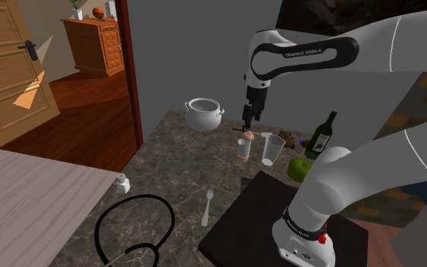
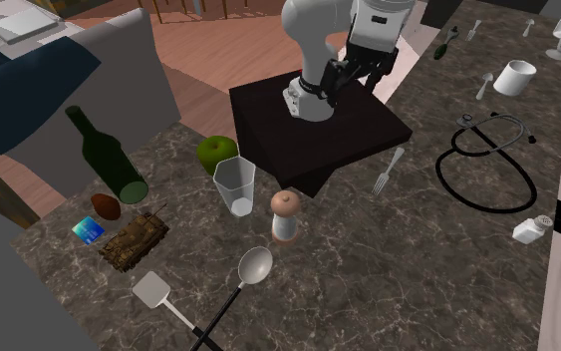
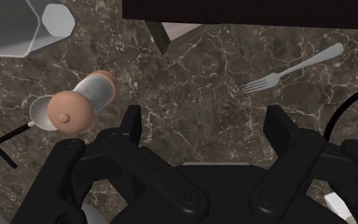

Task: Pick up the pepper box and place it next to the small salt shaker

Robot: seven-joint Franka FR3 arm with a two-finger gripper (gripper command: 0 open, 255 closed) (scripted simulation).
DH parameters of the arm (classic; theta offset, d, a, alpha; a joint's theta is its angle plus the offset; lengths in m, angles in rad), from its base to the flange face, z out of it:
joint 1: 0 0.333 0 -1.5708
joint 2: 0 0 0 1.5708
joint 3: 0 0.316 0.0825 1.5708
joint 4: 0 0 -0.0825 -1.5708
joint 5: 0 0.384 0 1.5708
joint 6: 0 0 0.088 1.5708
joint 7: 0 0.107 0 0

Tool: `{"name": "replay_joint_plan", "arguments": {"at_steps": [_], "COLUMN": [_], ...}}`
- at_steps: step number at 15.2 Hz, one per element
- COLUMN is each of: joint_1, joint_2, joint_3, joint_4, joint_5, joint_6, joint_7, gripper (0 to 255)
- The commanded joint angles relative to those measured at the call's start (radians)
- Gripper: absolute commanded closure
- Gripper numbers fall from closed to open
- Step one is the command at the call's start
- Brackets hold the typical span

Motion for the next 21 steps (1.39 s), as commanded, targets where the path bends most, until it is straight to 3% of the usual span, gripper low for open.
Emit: {"name": "replay_joint_plan", "arguments": {"at_steps": [1, 6, 10, 18, 21], "joint_1": [-0.008, -0.013, -0.008, -0.022, -0.028], "joint_2": [0.052, 0.210, 0.360, 0.695, 0.724], "joint_3": [-0.043, -0.139, -0.210, -0.288, -0.284], "joint_4": [0.002, 0.031, 0.080, 0.241, 0.227], "joint_5": [-0.022, -0.041, -0.017, 0.156, 0.175], "joint_6": [0.060, 0.208, 0.319, 0.484, 0.524], "joint_7": [-0.055, -0.181, -0.295, -0.570, -0.583], "gripper": [0, 0, 0, 0, 0]}}
